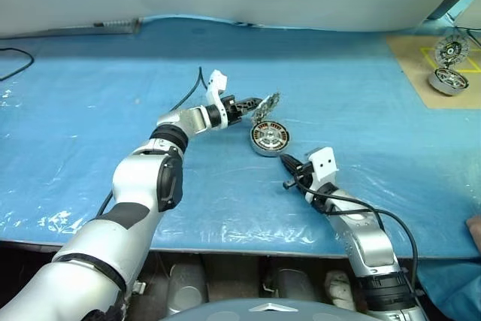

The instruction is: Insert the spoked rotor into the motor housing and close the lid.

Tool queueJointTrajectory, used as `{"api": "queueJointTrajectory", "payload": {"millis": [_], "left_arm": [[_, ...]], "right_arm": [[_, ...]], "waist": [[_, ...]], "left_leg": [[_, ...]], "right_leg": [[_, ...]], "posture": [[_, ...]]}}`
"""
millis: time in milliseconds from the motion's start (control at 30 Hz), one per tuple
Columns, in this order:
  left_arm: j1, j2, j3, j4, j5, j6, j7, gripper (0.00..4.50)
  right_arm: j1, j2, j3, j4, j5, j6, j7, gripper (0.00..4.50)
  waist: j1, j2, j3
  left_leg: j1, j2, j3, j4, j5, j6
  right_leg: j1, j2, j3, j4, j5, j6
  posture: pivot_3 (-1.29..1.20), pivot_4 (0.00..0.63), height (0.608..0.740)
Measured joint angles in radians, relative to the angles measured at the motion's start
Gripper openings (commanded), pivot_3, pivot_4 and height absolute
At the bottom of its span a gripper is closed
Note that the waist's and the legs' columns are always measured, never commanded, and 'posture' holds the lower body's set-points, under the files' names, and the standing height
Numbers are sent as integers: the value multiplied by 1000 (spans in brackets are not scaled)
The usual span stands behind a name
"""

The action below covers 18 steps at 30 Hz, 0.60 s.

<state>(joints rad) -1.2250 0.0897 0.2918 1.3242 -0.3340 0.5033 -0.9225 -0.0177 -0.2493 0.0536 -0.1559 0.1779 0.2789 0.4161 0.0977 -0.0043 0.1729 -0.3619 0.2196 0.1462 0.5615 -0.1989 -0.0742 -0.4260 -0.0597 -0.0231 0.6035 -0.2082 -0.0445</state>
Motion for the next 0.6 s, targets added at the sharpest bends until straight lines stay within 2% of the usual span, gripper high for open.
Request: {"api": "queueJointTrajectory", "payload": {"millis": [300, 600], "left_arm": [[-23, -49, -108, 3, 136, -7, -65, 16], [-27, -70, -235, -5, 275, -90, -111, 16]], "right_arm": [[10, 15, 3, -6, -8, -9, -21, 0], [26, 21, 5, -16, -14, -10, -37, 0]], "waist": [[1, 0, 0], [1, -1, 0]], "left_leg": [[0, 0, 0, 0, 0, 0], [4, 0, 0, 0, 0, 0]], "right_leg": [[0, 0, 0, 0, 0, 0], [4, -1, 0, -1, 0, 0]], "posture": [[0, 150, 740], [0, 150, 740]]}}
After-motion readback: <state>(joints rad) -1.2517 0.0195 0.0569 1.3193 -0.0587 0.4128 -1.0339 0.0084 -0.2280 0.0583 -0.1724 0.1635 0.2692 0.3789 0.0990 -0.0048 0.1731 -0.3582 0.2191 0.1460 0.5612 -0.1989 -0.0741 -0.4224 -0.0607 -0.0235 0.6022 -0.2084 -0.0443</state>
